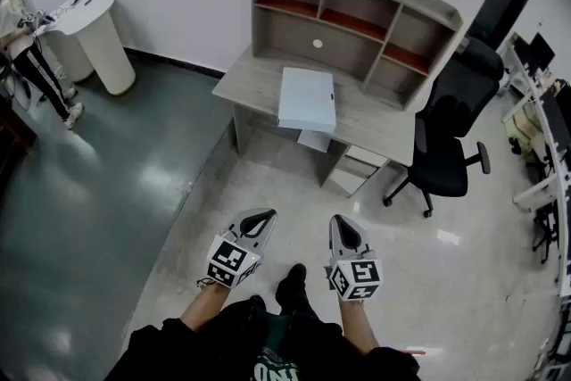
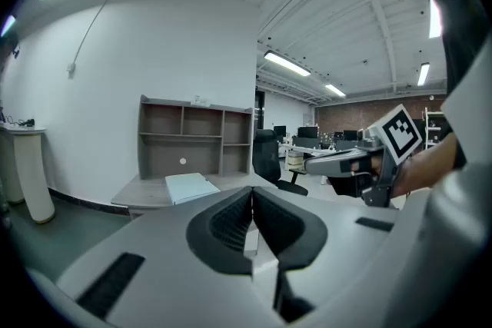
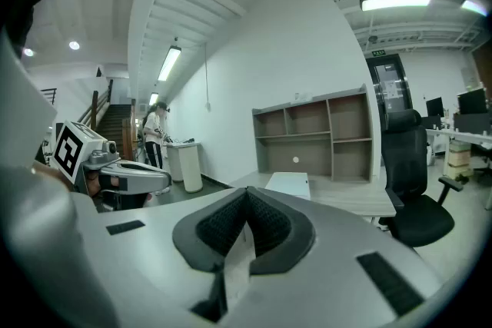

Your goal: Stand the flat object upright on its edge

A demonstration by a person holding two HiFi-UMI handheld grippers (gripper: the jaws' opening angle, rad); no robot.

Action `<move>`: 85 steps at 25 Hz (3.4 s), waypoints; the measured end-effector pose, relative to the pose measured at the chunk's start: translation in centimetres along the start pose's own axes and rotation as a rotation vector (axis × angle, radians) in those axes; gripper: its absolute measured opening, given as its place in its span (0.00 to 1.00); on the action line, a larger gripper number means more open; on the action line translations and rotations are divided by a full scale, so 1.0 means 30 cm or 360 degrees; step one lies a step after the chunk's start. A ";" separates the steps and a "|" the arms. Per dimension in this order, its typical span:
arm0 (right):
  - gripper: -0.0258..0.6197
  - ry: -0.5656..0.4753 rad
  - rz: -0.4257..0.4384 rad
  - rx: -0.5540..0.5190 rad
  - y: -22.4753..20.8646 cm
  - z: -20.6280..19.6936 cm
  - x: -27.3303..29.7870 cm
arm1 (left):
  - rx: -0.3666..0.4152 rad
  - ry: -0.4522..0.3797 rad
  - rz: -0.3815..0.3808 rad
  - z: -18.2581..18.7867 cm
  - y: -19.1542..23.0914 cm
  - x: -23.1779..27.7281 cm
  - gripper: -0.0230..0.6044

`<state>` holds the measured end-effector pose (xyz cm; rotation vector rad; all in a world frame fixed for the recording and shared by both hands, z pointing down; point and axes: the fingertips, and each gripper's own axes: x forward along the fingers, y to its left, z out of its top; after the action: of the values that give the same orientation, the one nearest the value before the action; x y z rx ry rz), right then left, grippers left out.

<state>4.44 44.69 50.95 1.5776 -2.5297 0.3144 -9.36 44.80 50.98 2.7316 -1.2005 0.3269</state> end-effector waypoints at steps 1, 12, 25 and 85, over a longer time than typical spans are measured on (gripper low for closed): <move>0.09 -0.0038 0.0009 0.0009 0.010 0.010 -0.011 | -0.0002 -0.0004 0.0002 -0.001 -0.003 -0.010 0.06; 0.09 -0.0168 -0.0067 -0.0026 0.059 0.042 -0.111 | 0.0011 -0.0062 -0.0006 0.006 -0.045 -0.099 0.06; 0.09 -0.0209 -0.0077 -0.0047 0.058 0.045 -0.174 | 0.0003 -0.0113 -0.0014 0.022 -0.075 -0.105 0.06; 0.09 -0.0163 0.0107 0.0043 -0.283 0.170 0.224 | -0.0058 -0.0060 -0.0015 0.147 0.110 0.411 0.06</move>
<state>9.06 33.97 48.43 1.5586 -2.6711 0.2835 -3.06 32.91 49.98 2.7232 -1.1901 0.2505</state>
